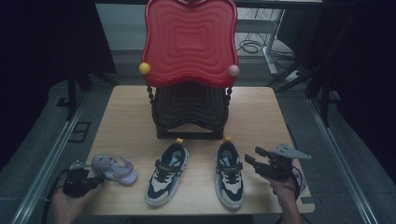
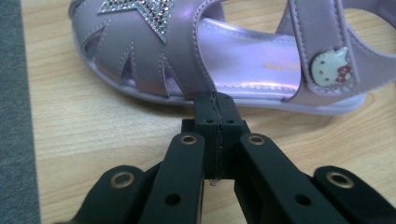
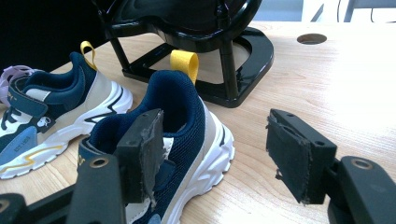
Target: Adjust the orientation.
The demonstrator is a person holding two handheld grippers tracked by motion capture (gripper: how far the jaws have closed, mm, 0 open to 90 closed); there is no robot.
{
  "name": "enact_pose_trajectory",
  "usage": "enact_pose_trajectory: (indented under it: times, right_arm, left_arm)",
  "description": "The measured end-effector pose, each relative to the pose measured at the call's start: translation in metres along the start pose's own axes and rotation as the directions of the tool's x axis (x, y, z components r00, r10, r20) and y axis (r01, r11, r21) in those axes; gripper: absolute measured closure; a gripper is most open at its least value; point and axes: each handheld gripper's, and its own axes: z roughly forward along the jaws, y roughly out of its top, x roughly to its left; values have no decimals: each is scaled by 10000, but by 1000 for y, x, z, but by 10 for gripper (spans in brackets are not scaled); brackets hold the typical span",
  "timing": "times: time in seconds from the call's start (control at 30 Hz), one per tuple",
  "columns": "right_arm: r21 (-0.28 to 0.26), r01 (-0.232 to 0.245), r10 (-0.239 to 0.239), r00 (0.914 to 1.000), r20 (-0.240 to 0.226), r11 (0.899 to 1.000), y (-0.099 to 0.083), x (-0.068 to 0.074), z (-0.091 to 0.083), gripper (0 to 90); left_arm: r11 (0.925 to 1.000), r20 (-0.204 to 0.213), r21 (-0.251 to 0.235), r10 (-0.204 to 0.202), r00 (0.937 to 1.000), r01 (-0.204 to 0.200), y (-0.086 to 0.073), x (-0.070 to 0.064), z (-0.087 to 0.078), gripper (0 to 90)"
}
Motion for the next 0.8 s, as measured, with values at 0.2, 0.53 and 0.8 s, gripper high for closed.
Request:
enact_pose_trajectory:
  times: [0.2, 0.53, 0.8]
  right_arm:
    - [23, -40, 40, 10000, -15, 10000, 0, 0, 1, 374]
    - [30, -51, 51, 10000, 11, 10000, -1, 0, 1, 374]
    - [81, -50, 50, 10000, 0, 10000, -1, 0, 2, 374]
  left_arm:
    - [9998, -284, 39, -170, 9995, 171, 5, 9, 0, 897]
    - [9973, -511, -320, -684, 9963, 668, 11, 32, -4, 898]
    - [9962, -443, -306, -829, 9956, 816, 21, 44, 5, 898]
